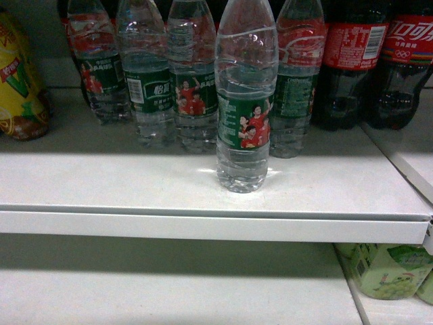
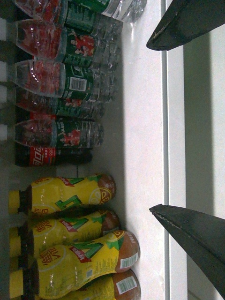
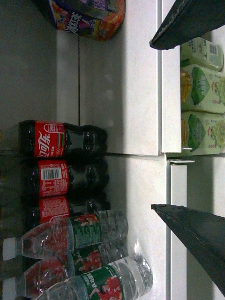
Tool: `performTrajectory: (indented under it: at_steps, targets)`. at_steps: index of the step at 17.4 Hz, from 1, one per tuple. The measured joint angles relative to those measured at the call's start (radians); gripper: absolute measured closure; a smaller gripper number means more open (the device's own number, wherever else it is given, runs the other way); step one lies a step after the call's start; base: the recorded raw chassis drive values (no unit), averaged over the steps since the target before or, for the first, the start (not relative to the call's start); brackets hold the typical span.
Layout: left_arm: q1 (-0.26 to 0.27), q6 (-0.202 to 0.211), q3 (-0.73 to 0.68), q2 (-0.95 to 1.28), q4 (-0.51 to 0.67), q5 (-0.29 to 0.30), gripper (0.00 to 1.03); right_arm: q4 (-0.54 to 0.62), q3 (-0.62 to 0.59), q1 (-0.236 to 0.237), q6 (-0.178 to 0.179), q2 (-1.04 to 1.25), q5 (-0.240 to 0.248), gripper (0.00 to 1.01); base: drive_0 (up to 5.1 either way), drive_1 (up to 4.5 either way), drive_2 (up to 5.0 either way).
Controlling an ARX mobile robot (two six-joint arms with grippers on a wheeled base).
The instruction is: Move water from second to third shelf
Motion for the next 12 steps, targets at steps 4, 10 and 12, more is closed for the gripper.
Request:
performTrajectory:
  at_steps: [4, 10, 12]
  targets:
    - [0.000, 0.000, 0.000, 0.000, 0.000, 0.000, 0.05, 0.000, 0.002, -0.011, 0.034, 0.016, -0.029, 0.03, 0.0, 0.00, 0.0]
    - [0.000, 0.000, 0.000, 0.000, 0.000, 0.000, 0.05, 0.393, 0.137, 0.024, 0.174, 0.483, -0.105, 0.03, 0.0, 0.00, 0.0]
    - [0.000, 0.000, 0.000, 0.000, 0.000, 0.000, 0.05, 0.459, 0.166, 0.067, 0.173, 0.582, -0.098, 0.03, 0.0, 0.00, 0.0]
